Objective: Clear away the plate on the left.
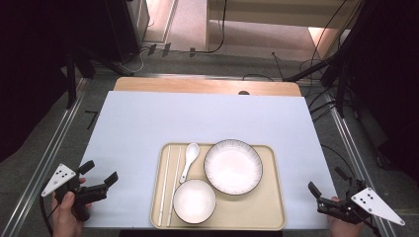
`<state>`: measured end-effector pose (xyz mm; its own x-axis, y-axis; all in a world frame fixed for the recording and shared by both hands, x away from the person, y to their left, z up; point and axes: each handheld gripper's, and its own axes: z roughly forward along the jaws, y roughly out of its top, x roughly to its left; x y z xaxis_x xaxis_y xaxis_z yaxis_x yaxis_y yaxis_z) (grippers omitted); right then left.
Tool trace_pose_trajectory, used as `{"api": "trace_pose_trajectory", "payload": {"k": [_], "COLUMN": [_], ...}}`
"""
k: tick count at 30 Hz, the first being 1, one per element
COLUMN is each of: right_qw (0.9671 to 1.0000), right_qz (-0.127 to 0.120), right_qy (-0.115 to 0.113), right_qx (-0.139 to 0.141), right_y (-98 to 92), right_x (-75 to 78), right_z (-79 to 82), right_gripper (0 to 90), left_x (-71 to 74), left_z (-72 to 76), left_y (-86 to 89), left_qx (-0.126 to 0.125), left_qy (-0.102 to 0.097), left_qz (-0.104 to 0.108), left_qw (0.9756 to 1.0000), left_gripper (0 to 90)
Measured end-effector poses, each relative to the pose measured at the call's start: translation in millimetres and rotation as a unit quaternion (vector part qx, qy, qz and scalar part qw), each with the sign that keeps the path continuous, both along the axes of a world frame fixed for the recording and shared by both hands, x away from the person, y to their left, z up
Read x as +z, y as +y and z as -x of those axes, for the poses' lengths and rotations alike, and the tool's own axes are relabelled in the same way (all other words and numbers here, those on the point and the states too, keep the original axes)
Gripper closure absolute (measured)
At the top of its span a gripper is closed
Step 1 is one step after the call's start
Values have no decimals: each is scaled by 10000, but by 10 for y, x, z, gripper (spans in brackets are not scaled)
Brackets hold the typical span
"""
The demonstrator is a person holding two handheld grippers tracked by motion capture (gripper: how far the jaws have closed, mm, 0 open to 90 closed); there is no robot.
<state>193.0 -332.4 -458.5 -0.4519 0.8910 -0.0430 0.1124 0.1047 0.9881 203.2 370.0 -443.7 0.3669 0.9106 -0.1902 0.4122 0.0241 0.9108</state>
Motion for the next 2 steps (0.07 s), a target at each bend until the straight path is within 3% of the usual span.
{"api": "trace_pose_trajectory", "payload": {"k": [2], "right_qw": [10000], "right_qz": [-5], "right_qy": [12], "right_qx": [2], "right_y": [6], "right_x": [-4], "right_z": [0], "right_gripper": [25], "left_x": [-6], "left_z": [-9], "left_y": [6], "left_qx": [32], "left_qy": [16], "left_qz": [-29], "left_qw": [10000], "left_gripper": [0]}}
